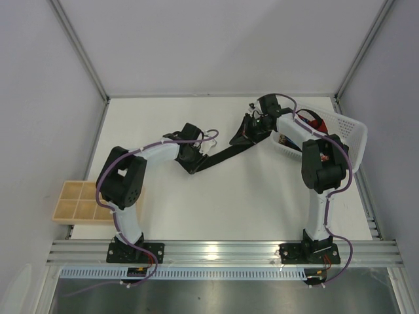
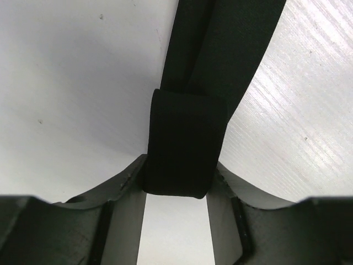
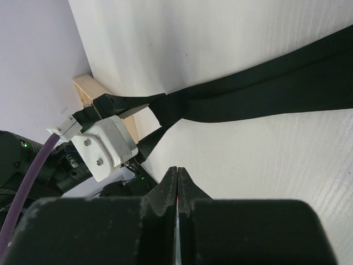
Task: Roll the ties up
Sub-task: Roll the tie
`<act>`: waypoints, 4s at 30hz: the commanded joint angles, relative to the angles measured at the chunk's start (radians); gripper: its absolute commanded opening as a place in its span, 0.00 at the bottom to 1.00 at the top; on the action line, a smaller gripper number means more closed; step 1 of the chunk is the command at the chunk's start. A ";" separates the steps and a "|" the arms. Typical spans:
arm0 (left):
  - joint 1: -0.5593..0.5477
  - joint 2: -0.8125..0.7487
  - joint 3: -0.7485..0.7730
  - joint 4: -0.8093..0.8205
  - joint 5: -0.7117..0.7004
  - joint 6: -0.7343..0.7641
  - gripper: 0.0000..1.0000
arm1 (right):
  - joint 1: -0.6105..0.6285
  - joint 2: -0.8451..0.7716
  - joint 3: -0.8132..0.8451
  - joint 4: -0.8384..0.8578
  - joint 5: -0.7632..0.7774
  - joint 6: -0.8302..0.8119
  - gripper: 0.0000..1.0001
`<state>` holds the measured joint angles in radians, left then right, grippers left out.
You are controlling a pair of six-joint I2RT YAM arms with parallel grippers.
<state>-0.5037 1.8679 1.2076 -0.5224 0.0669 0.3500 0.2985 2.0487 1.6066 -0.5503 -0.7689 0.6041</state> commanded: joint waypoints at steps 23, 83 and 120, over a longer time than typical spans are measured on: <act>0.070 -0.203 -0.020 0.007 0.068 -0.057 0.92 | 0.074 0.040 0.051 0.041 -0.003 0.033 0.00; 0.307 -0.319 -0.387 0.398 0.458 -1.195 0.72 | 0.249 0.386 0.256 0.000 0.062 -0.030 0.00; 0.281 -0.105 -0.319 0.484 0.387 -1.181 0.08 | 0.264 0.424 0.288 -0.016 0.057 -0.053 0.00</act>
<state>-0.2169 1.7767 0.8513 -0.0139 0.4747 -0.8684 0.5442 2.4302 1.8755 -0.5388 -0.7815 0.5900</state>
